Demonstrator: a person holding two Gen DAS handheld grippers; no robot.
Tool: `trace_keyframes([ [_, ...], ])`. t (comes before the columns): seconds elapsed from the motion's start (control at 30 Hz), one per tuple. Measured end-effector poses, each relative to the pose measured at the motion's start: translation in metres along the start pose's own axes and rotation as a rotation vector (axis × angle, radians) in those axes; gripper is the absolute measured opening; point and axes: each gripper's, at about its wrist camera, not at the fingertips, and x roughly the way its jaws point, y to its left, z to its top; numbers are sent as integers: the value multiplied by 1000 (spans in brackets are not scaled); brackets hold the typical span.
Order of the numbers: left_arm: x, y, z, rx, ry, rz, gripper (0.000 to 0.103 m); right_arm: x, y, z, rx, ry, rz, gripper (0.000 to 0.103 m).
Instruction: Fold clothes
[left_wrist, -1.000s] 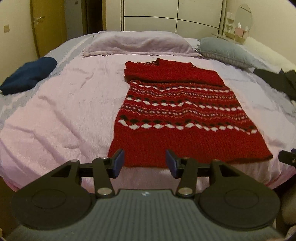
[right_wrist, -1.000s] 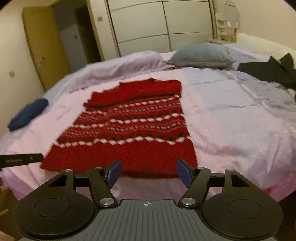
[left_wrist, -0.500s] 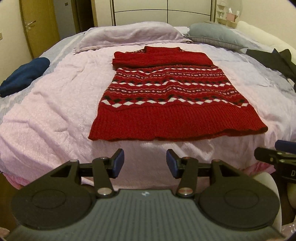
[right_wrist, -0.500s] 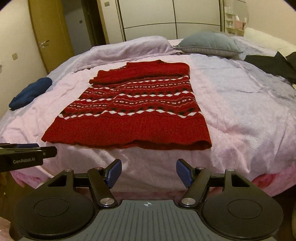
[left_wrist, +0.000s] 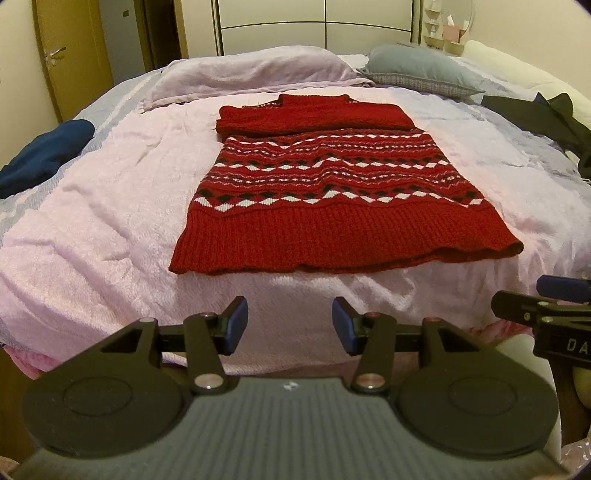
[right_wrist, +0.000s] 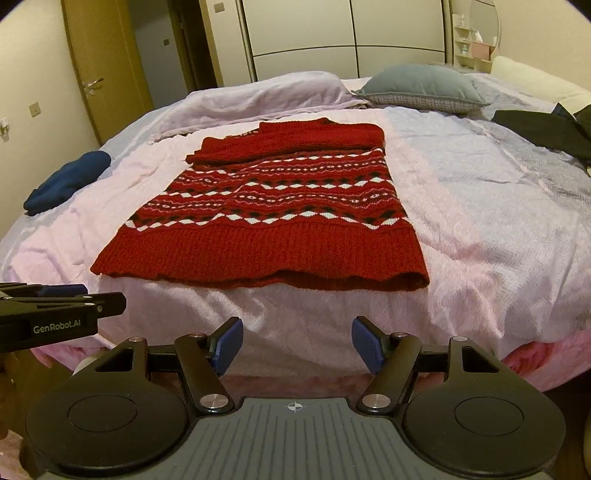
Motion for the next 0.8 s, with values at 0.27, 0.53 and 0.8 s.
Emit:
trace_keyframes([
  [0.27,-2,5,-3,-10,-11,-13,49,-3,-2,0,-1,-4,-1,69],
  [0.53,12,11,2,-26,14,-26,49,9,0,6,2,21,-2,69],
  [0.8,29,46,14,-73,-97,-161,49,38,-18,11,20,23,36,69],
])
